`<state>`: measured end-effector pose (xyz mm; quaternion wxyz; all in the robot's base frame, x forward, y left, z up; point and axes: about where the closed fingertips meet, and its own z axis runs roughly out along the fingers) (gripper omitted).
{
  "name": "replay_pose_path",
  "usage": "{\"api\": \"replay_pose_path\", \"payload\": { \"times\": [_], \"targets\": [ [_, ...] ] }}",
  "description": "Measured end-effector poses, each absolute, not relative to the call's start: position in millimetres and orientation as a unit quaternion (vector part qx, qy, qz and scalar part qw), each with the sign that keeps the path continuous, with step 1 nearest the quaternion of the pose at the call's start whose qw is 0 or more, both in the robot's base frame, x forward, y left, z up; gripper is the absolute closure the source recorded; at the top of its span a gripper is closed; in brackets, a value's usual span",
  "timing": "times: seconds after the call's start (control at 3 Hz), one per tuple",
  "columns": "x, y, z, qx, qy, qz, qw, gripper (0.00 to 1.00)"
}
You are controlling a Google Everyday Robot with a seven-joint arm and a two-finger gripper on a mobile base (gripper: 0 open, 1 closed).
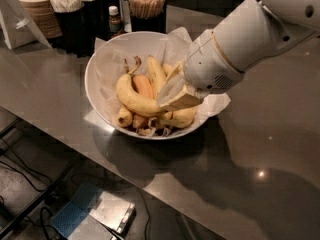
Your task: Pick banana from white bowl
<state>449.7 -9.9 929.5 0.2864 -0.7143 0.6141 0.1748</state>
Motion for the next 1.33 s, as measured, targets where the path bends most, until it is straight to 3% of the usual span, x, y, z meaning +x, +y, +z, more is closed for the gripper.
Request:
{"api": "replay_pose_path", "payload": {
  "times": [0.33, 0.67, 1.33],
  "targets": [
    [449.3, -9.5, 932.1, -0.715, 0.613, 0.173, 0.288, 0.18],
    [447.5, -9.1, 946.9, -0.720, 0.607, 0.161, 0.296, 0.11],
    [448.3, -9.6, 948.5, -0.718, 0.608, 0.161, 0.299, 0.19]
  ]
}}
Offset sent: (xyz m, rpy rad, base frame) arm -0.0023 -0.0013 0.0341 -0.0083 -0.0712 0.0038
